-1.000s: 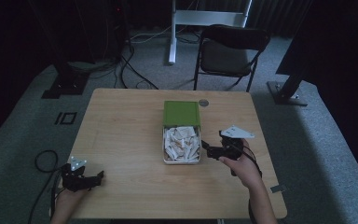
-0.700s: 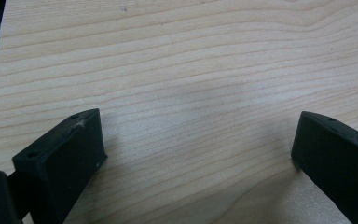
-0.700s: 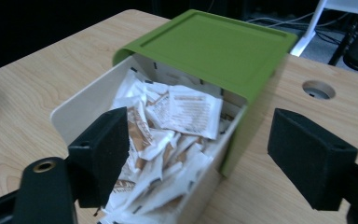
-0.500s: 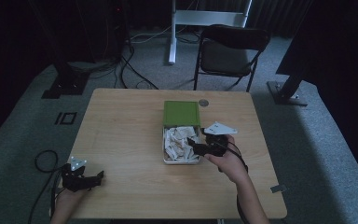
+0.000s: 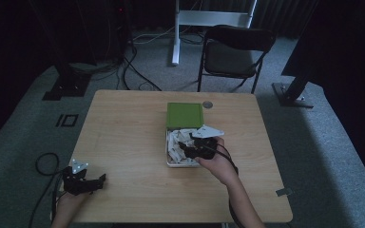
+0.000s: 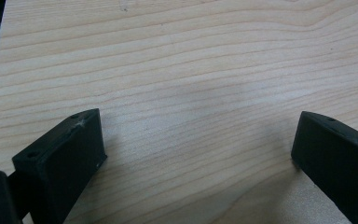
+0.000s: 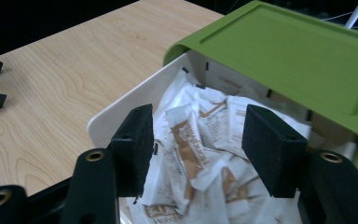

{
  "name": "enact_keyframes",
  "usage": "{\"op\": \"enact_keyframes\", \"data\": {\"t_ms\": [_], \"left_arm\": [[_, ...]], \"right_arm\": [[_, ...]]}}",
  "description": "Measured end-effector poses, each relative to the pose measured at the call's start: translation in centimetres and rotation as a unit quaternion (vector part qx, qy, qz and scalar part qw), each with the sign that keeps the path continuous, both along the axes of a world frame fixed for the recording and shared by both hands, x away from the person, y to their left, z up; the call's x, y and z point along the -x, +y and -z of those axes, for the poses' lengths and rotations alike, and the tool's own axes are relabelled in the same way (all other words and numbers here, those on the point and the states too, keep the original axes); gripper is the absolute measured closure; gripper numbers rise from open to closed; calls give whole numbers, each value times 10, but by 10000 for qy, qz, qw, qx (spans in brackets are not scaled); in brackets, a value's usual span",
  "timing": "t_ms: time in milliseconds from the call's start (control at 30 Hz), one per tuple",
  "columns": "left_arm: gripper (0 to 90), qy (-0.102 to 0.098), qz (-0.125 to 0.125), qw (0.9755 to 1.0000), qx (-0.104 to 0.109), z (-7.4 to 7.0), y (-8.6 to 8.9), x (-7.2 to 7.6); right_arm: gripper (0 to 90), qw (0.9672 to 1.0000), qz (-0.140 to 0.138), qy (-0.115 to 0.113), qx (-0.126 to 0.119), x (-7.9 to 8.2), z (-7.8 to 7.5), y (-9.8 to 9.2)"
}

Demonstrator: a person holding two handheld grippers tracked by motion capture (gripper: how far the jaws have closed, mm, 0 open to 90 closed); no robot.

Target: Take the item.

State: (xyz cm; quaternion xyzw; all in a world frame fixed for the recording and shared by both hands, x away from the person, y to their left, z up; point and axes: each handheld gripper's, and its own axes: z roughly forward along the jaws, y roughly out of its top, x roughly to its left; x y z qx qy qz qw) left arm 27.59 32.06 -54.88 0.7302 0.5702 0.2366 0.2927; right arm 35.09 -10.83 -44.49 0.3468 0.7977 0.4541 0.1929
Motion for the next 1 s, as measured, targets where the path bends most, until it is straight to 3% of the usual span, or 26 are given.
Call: {"op": "enact_keyframes", "data": {"t_ms": [100, 467, 600, 767, 1000], "left_arm": [[33, 6, 3, 10000, -5, 0, 0, 0], [33, 7, 5, 10000, -6, 0, 0, 0], [32, 6, 5, 10000, -6, 0, 0, 0], [32, 7, 0, 10000, 1, 0, 0, 0], [32, 7, 0, 10000, 1, 0, 0, 0]], "right_arm": [[493, 9999, -23, 142, -49, -2, 4, 6], [578, 9998, 141, 149, -70, -7, 16, 20], [635, 9994, 186, 253, -129, -8, 22, 26], [652, 9987, 386, 292, 146, -8, 31, 25], [658, 9976, 510, 371, 290, -10, 41, 26]]}}
